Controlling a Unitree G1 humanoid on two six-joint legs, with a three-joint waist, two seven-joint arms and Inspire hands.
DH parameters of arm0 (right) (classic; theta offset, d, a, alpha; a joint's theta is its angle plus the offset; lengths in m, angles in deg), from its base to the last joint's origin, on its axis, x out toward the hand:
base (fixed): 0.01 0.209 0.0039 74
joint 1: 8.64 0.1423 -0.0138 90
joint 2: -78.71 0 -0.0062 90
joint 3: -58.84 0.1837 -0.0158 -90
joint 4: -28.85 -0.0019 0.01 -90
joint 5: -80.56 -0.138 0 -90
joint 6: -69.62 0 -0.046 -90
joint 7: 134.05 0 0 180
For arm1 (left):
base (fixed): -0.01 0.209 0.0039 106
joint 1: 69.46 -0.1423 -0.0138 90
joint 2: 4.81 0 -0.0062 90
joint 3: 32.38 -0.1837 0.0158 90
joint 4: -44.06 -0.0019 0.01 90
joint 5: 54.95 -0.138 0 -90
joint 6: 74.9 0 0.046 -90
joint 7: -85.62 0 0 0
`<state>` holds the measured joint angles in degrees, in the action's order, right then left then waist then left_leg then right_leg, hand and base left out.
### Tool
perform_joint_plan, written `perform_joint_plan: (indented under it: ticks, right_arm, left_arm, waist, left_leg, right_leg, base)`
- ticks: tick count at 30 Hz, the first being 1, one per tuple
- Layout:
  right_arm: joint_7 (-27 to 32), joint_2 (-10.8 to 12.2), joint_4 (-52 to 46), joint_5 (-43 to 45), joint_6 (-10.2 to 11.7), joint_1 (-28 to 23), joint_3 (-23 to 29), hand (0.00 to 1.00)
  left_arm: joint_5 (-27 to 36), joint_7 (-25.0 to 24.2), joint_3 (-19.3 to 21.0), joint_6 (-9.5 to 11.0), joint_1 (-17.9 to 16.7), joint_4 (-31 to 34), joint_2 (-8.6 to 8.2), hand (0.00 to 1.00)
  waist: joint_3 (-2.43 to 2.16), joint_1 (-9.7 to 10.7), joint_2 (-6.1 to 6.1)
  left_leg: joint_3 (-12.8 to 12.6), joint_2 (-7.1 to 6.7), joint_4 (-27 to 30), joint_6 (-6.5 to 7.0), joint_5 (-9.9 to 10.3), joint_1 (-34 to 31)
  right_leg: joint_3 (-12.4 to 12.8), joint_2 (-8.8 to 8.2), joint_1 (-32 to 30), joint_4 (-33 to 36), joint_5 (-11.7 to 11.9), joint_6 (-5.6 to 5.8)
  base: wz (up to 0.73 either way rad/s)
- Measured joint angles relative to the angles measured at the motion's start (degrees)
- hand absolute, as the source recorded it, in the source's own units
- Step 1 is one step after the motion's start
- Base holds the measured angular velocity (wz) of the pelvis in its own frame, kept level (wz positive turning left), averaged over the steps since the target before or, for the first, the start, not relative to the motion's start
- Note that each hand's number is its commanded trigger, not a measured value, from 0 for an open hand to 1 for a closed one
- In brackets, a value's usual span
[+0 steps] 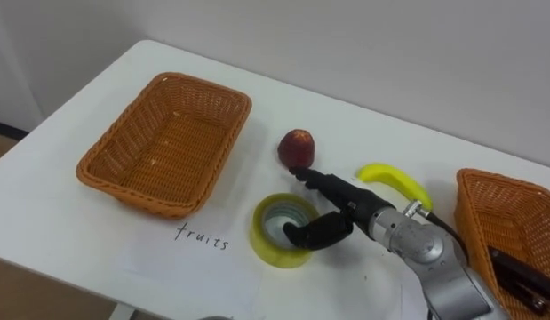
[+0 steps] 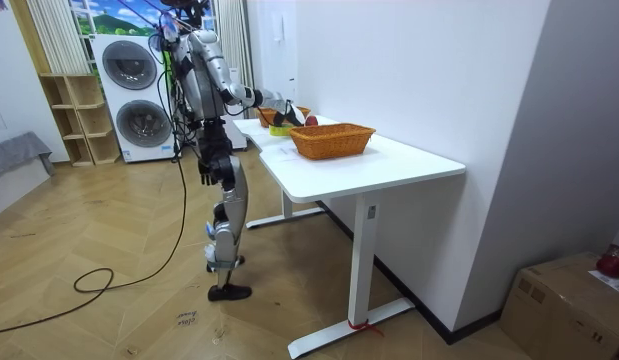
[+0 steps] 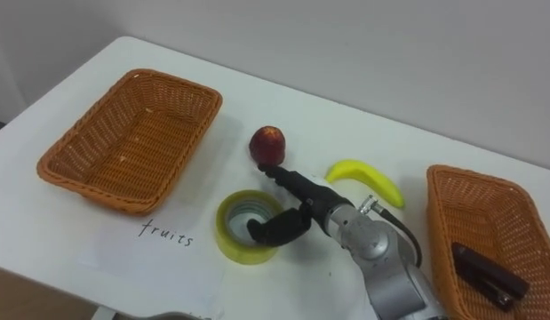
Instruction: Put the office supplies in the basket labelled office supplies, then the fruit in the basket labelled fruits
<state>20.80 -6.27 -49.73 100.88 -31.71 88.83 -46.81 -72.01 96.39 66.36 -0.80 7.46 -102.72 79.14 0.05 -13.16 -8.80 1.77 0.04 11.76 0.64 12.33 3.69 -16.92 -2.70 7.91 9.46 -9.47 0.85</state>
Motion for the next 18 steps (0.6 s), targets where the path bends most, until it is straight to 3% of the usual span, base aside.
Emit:
perform_joint_plan:
  ticks: [3,4,5,6,18]
  right_arm:
    - [0.0,0.0,0.02,0.0,0.0,0.0,0.0,0.0]
    - [0.0,0.0,0.02,0.0,0.0,0.0,0.02,0.12]
    - [0.0,0.0,0.03,0.0,0.0,0.0,0.02,0.51]
    - [0.0,0.0,0.03,0.0,0.0,0.0,0.02,1.0]
    - [2.02,-0.18,1.2,5.08,0.16,2.1,1.0,1.0]
  left_arm:
    - [-0.01,0.35,0.0,-0.01,-0.04,-0.1,0.02,0.0]
    - [-0.01,0.4,0.0,-0.01,-0.1,-0.11,0.02,0.0]
    - [-0.01,0.46,0.0,-0.01,-0.14,-0.11,0.02,0.0]
    - [-0.01,0.51,0.0,-0.01,-0.16,-0.11,0.02,0.0]
    - [0.02,1.55,-0.06,0.0,-0.04,-0.08,0.05,0.0]
  waist:
    - [0.0,-0.03,0.0]
    - [0.01,-0.03,0.01]
    - [0.01,-0.04,0.01]
    - [0.01,-0.04,0.01]
    - [0.0,-0.03,0.04]
  left_leg:
    - [0.02,0.0,0.0,-0.03,-0.02,0.0]
    - [0.03,0.0,0.0,-0.03,-0.02,0.0]
    - [0.04,0.0,0.0,-0.03,-0.02,-0.01]
    - [0.05,0.0,0.0,-0.03,-0.02,-0.01]
    - [0.2,-0.14,-0.06,-0.04,-0.03,-0.04]
  right_leg:
    - [-0.05,0.02,0.02,-0.03,0.0,0.0]
    - [-0.09,0.02,0.03,-0.05,0.0,0.0]
    - [-0.13,0.02,0.05,-0.08,0.0,0.0]
    - [-0.16,0.02,0.08,-0.12,0.0,0.0]
    - [-0.34,0.01,0.41,-0.84,0.0,0.0]
  base:
    - [0.0]
    - [0.0]
    - [0.0]
    - [0.0]
    - [0.0]
